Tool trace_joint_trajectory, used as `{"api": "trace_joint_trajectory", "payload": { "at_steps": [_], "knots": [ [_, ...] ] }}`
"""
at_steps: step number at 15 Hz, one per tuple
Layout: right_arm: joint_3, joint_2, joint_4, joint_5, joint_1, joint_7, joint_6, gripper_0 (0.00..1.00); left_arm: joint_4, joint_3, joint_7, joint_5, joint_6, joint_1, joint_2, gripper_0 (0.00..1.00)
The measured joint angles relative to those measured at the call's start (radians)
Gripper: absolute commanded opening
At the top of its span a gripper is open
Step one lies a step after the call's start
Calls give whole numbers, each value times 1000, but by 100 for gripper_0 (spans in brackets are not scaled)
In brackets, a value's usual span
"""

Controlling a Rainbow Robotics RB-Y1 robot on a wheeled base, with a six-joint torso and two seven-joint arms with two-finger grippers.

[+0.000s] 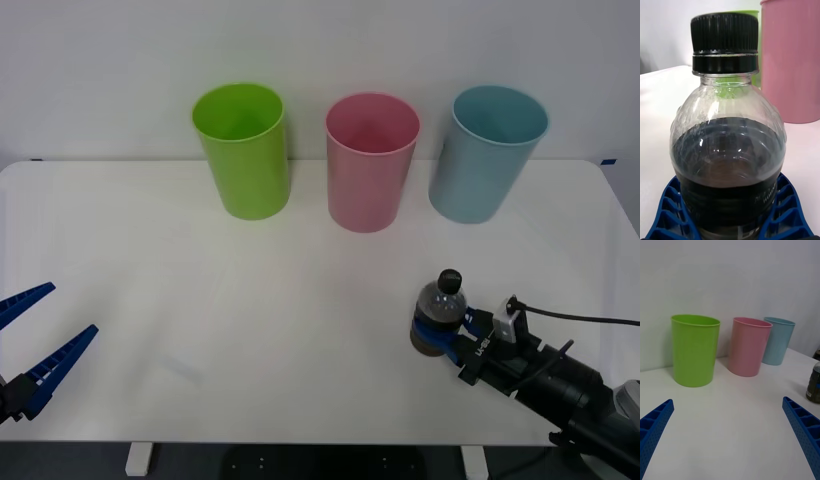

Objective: Grasp the object on the table and drop it into the matching bin: aluminum can to the light blue bin, PET bottle to the pink bin.

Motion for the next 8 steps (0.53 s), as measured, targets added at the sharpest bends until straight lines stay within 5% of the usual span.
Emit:
{"api": "trace_joint_trajectory", "payload": {
  "at_steps": [8],
  "knots": [
    [-38,-1,-142,1,76,-46,13,0,0,0,0,0,0,0,0,100]
  ]
}}
